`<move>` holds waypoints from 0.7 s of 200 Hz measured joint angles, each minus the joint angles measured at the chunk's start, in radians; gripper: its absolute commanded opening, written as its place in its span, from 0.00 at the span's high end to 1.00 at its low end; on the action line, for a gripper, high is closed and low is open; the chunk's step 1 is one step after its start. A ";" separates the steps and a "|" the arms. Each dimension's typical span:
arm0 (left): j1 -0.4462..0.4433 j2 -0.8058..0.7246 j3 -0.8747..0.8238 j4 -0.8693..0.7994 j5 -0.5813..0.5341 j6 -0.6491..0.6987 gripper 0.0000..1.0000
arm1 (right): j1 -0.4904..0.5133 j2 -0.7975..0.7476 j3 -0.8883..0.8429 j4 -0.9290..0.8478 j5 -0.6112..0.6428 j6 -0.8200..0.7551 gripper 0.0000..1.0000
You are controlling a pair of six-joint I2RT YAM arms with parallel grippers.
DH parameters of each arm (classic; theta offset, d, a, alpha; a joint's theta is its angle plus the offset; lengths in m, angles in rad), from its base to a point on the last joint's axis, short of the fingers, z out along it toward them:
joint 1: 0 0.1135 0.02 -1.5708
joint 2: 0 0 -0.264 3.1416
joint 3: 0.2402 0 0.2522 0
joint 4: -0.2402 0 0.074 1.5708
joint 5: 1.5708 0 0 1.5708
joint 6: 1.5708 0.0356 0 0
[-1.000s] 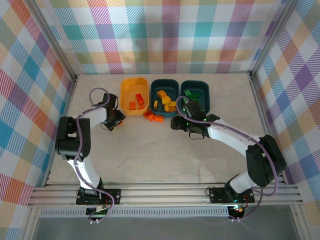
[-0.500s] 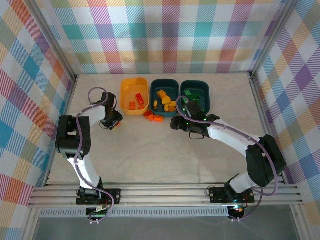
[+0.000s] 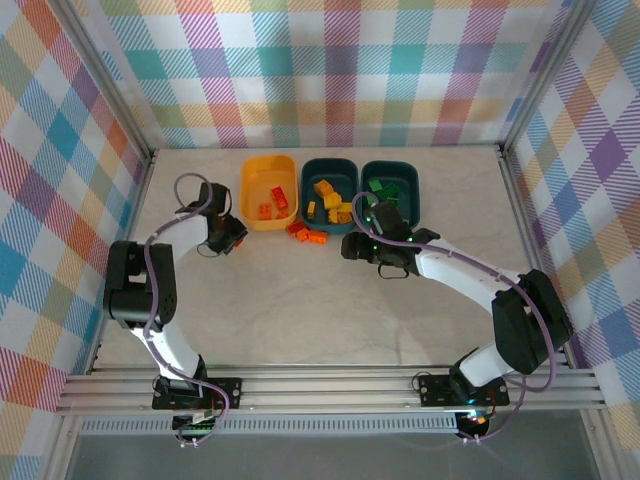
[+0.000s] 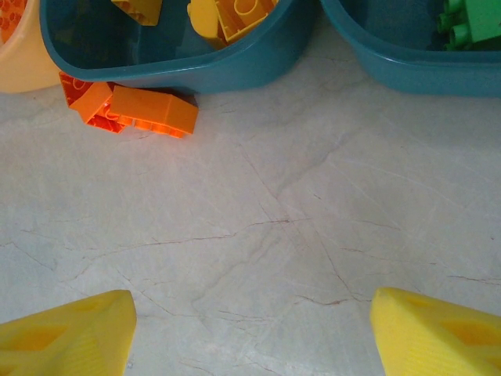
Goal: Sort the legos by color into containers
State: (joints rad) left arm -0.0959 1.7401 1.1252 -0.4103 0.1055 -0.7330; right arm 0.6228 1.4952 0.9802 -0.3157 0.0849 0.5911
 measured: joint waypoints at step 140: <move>-0.061 0.345 0.612 -0.127 0.123 0.050 0.25 | 0.074 0.265 0.228 0.001 -0.014 0.019 0.16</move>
State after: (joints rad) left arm -0.1570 2.0850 1.7370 -0.5377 0.2287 -0.6834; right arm 0.6964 1.7599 1.2079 -0.3145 0.0704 0.6106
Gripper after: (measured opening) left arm 0.741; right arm 0.835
